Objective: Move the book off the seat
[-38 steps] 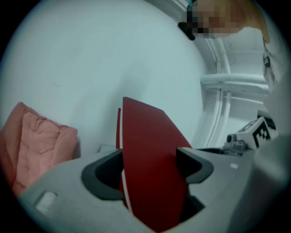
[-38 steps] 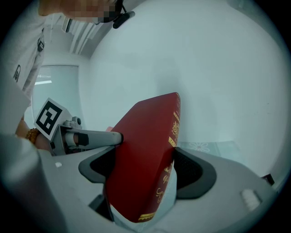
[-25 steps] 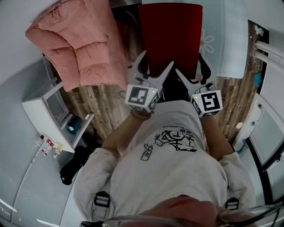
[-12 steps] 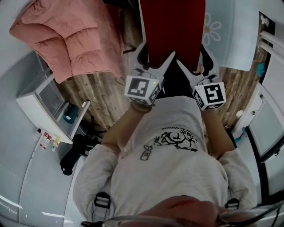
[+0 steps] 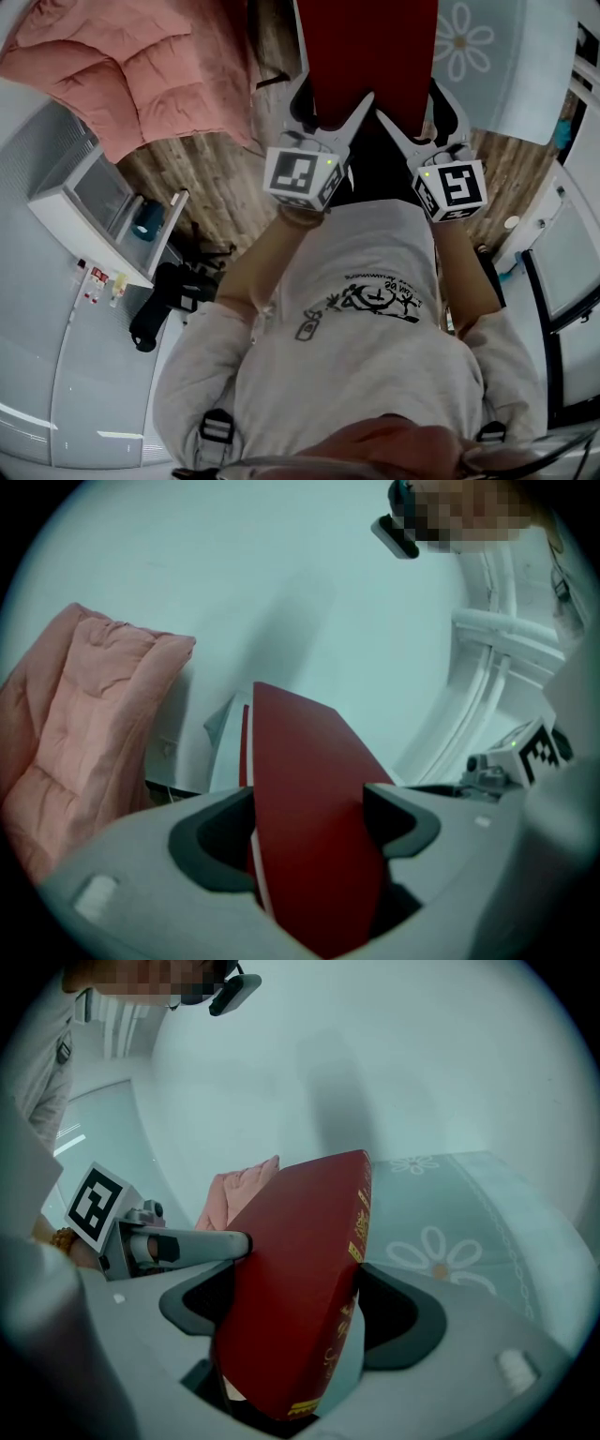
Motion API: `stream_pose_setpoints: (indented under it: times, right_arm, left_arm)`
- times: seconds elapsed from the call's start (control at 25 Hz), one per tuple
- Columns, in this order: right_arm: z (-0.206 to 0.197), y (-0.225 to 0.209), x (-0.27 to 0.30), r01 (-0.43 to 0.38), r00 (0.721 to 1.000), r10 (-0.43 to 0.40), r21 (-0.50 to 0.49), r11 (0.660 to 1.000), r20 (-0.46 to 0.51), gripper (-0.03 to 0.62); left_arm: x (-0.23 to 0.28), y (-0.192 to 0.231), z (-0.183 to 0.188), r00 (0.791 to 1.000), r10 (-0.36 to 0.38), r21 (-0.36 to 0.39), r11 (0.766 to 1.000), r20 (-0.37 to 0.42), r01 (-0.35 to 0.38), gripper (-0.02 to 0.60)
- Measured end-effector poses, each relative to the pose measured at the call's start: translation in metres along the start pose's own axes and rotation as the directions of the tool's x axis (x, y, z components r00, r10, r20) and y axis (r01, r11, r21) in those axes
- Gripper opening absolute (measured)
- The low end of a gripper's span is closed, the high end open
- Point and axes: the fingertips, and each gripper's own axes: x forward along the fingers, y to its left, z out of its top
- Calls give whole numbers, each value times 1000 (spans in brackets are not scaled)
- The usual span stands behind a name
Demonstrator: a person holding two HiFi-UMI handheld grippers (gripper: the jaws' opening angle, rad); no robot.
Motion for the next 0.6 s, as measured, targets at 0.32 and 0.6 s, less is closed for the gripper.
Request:
stream_pose_setpoints:
  times: [0.32,0.6]
  right_arm:
    - [-22,-11,25,1,1000,0,21,1000,-25,423]
    - [-35,-18,40,3,999,-1,51,999,-41,430]
  left_arm:
    - [17,20,-23,1000,9,-7,1000,-25,-9,354]
    - [29,31,-34,999,10,-3,1000,-47,-10,354]
